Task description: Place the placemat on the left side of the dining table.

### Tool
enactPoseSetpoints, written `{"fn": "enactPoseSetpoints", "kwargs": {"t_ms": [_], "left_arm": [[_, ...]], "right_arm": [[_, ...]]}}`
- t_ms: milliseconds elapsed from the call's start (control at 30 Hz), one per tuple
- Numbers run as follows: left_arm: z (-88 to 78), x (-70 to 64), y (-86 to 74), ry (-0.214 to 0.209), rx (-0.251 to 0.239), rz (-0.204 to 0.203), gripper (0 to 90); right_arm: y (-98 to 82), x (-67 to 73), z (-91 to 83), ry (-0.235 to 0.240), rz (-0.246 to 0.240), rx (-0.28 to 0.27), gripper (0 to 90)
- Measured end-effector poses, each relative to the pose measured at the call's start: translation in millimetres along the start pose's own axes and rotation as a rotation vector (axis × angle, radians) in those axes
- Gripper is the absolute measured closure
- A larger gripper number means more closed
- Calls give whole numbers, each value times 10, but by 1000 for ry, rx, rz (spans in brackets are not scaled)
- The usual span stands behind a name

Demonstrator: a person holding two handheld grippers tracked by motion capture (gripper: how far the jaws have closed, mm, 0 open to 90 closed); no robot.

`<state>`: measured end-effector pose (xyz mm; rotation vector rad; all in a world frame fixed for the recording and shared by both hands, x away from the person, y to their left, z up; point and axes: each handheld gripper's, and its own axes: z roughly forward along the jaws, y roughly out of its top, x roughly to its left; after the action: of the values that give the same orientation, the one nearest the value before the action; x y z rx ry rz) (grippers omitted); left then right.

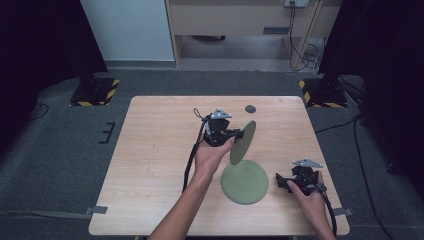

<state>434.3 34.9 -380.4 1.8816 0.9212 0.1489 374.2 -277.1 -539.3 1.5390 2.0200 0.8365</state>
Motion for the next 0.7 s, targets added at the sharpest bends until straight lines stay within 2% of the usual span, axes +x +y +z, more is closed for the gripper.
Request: {"fn": "enactPoseSetpoints", "kwargs": {"t_ms": [700], "left_arm": [[-408, 350, 10, 50, -56, -43, 854]], "right_arm": [[0, 2, -1, -1, 0, 0, 7]]}}
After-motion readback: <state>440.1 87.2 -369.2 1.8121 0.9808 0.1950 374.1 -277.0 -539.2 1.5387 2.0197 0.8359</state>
